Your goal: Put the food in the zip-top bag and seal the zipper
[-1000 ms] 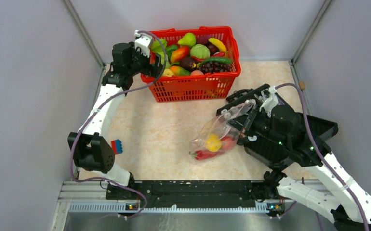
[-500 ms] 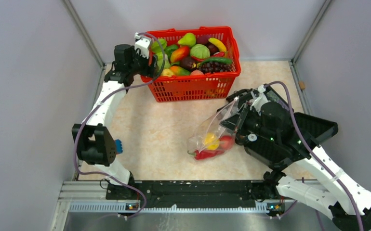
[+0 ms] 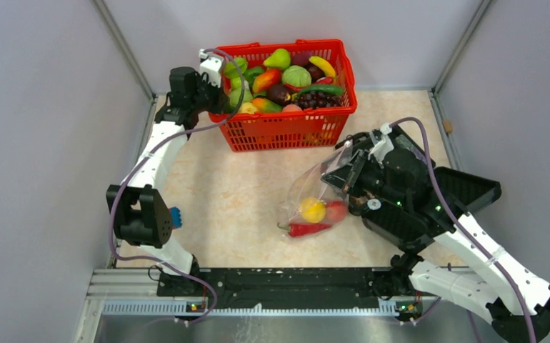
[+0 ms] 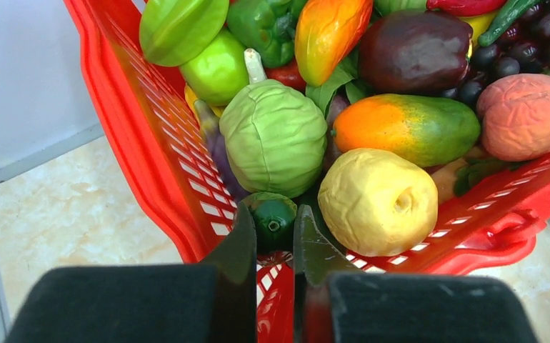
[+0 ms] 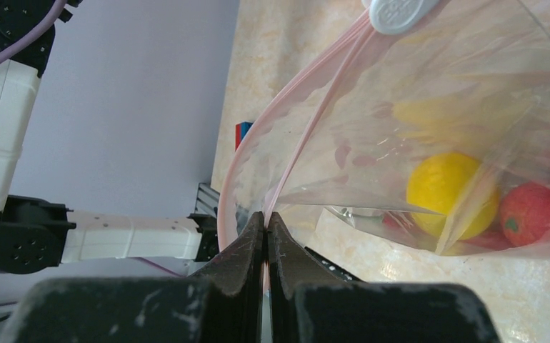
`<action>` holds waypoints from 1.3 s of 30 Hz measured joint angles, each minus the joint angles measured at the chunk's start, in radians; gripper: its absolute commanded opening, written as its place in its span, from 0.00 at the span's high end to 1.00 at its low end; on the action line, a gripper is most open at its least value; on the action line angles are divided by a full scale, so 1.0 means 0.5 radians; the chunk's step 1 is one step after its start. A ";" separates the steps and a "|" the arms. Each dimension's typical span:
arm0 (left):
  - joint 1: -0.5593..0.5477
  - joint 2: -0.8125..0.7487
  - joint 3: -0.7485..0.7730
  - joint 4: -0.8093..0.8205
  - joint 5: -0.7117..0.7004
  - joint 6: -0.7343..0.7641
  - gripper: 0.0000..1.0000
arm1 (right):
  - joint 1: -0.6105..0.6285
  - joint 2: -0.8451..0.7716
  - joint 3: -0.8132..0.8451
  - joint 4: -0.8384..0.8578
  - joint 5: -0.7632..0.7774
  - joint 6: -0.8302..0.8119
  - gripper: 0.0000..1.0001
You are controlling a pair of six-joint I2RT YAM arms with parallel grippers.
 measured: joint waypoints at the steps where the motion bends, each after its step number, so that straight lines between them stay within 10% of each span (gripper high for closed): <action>1: 0.000 -0.014 -0.018 0.009 0.001 -0.006 1.00 | 0.000 0.008 0.000 0.003 0.000 0.001 1.00; 24: 0.003 -0.888 -0.363 0.288 0.035 -0.239 1.00 | 0.000 0.087 -0.068 0.150 -0.041 0.038 1.00; 39: -0.082 -1.146 -0.538 0.647 1.006 -0.829 1.00 | 0.000 0.096 -0.077 0.227 -0.047 0.075 1.00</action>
